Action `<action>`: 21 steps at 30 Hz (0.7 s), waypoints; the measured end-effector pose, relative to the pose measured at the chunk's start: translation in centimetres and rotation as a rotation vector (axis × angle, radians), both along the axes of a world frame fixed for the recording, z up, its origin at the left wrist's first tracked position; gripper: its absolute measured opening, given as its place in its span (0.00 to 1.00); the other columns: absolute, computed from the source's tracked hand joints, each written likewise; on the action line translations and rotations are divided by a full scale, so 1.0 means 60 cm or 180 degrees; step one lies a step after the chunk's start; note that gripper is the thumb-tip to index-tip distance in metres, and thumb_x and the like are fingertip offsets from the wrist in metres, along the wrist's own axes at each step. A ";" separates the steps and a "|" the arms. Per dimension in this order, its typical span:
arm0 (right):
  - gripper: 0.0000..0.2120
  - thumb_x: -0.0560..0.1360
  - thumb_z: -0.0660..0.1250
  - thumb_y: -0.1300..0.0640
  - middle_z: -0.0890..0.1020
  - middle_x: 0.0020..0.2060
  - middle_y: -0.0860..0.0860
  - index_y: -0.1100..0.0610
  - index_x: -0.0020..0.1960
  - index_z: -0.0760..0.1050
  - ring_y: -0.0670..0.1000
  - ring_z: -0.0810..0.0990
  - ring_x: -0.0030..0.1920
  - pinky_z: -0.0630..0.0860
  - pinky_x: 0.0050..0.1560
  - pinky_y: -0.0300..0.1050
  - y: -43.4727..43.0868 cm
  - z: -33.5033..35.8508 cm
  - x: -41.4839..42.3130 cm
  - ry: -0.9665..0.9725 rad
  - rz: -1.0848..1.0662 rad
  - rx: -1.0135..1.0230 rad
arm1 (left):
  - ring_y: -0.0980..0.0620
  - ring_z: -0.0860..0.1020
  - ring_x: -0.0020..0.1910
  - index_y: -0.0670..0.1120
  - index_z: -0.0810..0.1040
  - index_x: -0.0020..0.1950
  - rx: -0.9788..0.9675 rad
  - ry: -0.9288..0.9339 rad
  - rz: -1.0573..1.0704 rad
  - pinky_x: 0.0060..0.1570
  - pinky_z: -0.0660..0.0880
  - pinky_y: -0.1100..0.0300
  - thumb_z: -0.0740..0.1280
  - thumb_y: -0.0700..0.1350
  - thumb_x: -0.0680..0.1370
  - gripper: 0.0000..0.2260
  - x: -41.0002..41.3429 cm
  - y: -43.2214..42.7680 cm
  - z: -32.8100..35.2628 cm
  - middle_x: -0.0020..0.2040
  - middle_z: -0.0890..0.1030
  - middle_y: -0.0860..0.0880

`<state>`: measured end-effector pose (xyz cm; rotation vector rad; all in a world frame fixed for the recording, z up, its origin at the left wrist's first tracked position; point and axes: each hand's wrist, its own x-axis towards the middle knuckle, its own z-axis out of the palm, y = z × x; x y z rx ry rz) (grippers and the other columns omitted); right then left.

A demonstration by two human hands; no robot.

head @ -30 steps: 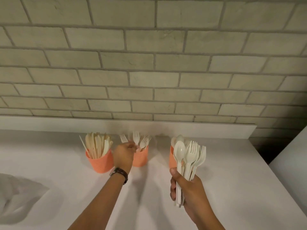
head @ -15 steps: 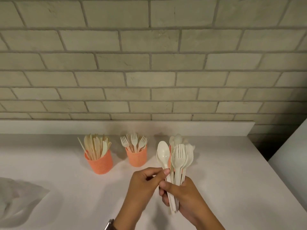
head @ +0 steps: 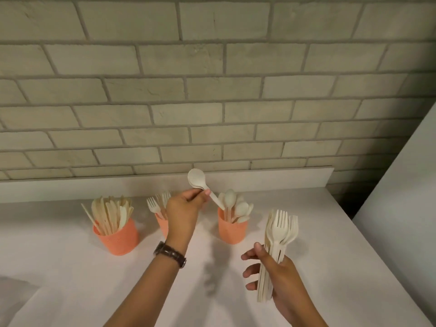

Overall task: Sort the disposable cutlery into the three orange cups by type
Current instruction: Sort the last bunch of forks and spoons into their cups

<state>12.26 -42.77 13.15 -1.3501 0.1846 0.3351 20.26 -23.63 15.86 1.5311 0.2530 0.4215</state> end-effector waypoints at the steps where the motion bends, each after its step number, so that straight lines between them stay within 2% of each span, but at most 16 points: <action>1: 0.21 0.66 0.69 0.48 0.84 0.40 0.57 0.66 0.46 0.78 0.54 0.79 0.31 0.77 0.29 0.48 -0.008 0.003 0.001 -0.0006 -0.0035 -0.0002 | 0.52 0.81 0.37 0.51 0.83 0.36 0.0223 0.0000 0.0008 0.45 0.77 0.62 0.73 0.39 0.71 0.07 0.019 -0.009 -0.010 0.31 0.83 0.55; 4: 0.21 0.65 0.70 0.49 0.83 0.37 0.57 0.66 0.49 0.77 0.54 0.77 0.27 0.76 0.26 0.46 -0.024 0.013 0.004 -0.0022 -0.0069 0.0019 | 0.53 0.77 0.33 0.47 0.83 0.34 0.0811 0.0248 -0.0150 0.38 0.72 0.62 0.72 0.40 0.71 0.06 0.061 -0.036 -0.056 0.30 0.81 0.51; 6: 0.21 0.65 0.70 0.51 0.82 0.33 0.57 0.66 0.50 0.76 0.54 0.73 0.22 0.71 0.23 0.43 -0.030 0.018 0.005 -0.0030 -0.0058 0.0066 | 0.50 0.78 0.32 0.45 0.81 0.33 0.0980 0.0588 -0.0317 0.40 0.75 0.58 0.72 0.40 0.71 0.06 0.075 -0.048 -0.089 0.31 0.81 0.47; 8: 0.19 0.65 0.74 0.53 0.79 0.29 0.58 0.65 0.48 0.77 0.52 0.68 0.18 0.66 0.21 0.40 -0.033 0.020 0.007 -0.0027 -0.0023 0.0139 | 0.46 0.81 0.39 0.43 0.82 0.39 0.0940 0.0831 -0.0409 0.45 0.78 0.56 0.73 0.39 0.70 0.01 0.076 -0.052 -0.109 0.37 0.83 0.45; 10: 0.17 0.63 0.77 0.57 0.76 0.27 0.57 0.64 0.47 0.78 0.51 0.65 0.17 0.64 0.20 0.39 -0.032 0.020 0.008 -0.0035 0.0025 0.0228 | 0.48 0.80 0.43 0.41 0.81 0.48 0.0977 0.0782 -0.0268 0.43 0.74 0.69 0.74 0.39 0.69 0.09 0.065 -0.056 -0.109 0.43 0.83 0.47; 11: 0.17 0.62 0.76 0.59 0.74 0.26 0.57 0.63 0.48 0.78 0.51 0.65 0.17 0.64 0.20 0.39 -0.030 0.021 0.009 -0.0057 0.0026 0.0250 | 0.51 0.79 0.43 0.41 0.80 0.52 0.1036 0.0660 -0.0134 0.42 0.72 0.74 0.74 0.39 0.69 0.13 0.054 -0.059 -0.101 0.45 0.81 0.49; 12: 0.18 0.61 0.75 0.59 0.72 0.24 0.56 0.63 0.48 0.78 0.50 0.64 0.17 0.64 0.21 0.39 -0.027 0.021 0.010 -0.0093 0.0018 0.0244 | 0.52 0.78 0.41 0.42 0.78 0.55 0.1002 0.0553 -0.0036 0.43 0.73 0.73 0.74 0.40 0.69 0.15 0.039 -0.062 -0.092 0.46 0.80 0.50; 13: 0.18 0.60 0.75 0.60 0.71 0.24 0.55 0.62 0.49 0.78 0.50 0.64 0.18 0.64 0.21 0.39 -0.024 0.022 0.011 -0.0145 0.0017 0.0225 | 0.53 0.79 0.39 0.43 0.77 0.57 0.0861 0.0502 0.0001 0.44 0.77 0.66 0.74 0.42 0.70 0.17 0.021 -0.065 -0.082 0.47 0.80 0.51; 14: 0.19 0.59 0.75 0.61 0.71 0.23 0.54 0.63 0.48 0.77 0.50 0.64 0.18 0.65 0.22 0.39 -0.020 0.023 0.011 -0.0197 0.0032 0.0204 | 0.55 0.79 0.36 0.44 0.78 0.56 0.0703 0.0495 -0.0032 0.41 0.80 0.60 0.74 0.44 0.70 0.15 0.001 -0.067 -0.072 0.48 0.81 0.52; 15: 0.19 0.59 0.76 0.62 0.71 0.23 0.53 0.63 0.47 0.76 0.50 0.65 0.18 0.65 0.22 0.40 -0.014 0.024 0.011 -0.0238 0.0070 0.0187 | 0.59 0.79 0.33 0.45 0.79 0.53 0.0577 0.0490 -0.0120 0.36 0.80 0.59 0.73 0.44 0.71 0.12 -0.023 -0.071 -0.060 0.46 0.82 0.52; 17: 0.20 0.57 0.77 0.62 0.72 0.23 0.53 0.63 0.44 0.73 0.51 0.66 0.19 0.66 0.23 0.40 -0.001 0.028 0.010 -0.0305 0.0185 0.0125 | 0.61 0.76 0.29 0.47 0.82 0.44 0.0392 0.0470 -0.0297 0.29 0.76 0.63 0.73 0.45 0.71 0.04 -0.071 -0.077 -0.041 0.40 0.83 0.54; 18: 0.20 0.56 0.78 0.61 0.72 0.23 0.53 0.62 0.42 0.71 0.52 0.66 0.19 0.66 0.24 0.41 0.007 0.029 0.009 -0.0354 0.0251 0.0058 | 0.60 0.75 0.29 0.49 0.82 0.40 0.0296 0.0450 -0.0374 0.28 0.74 0.65 0.73 0.45 0.70 0.01 -0.095 -0.079 -0.028 0.37 0.83 0.55; 21: 0.19 0.56 0.76 0.59 0.72 0.23 0.53 0.65 0.41 0.73 0.52 0.66 0.19 0.67 0.25 0.40 0.038 0.032 0.004 -0.0514 0.0398 -0.0290 | 0.57 0.72 0.28 0.53 0.83 0.34 0.0220 0.0467 -0.0557 0.32 0.73 0.66 0.75 0.46 0.67 0.04 -0.146 -0.076 -0.006 0.33 0.82 0.56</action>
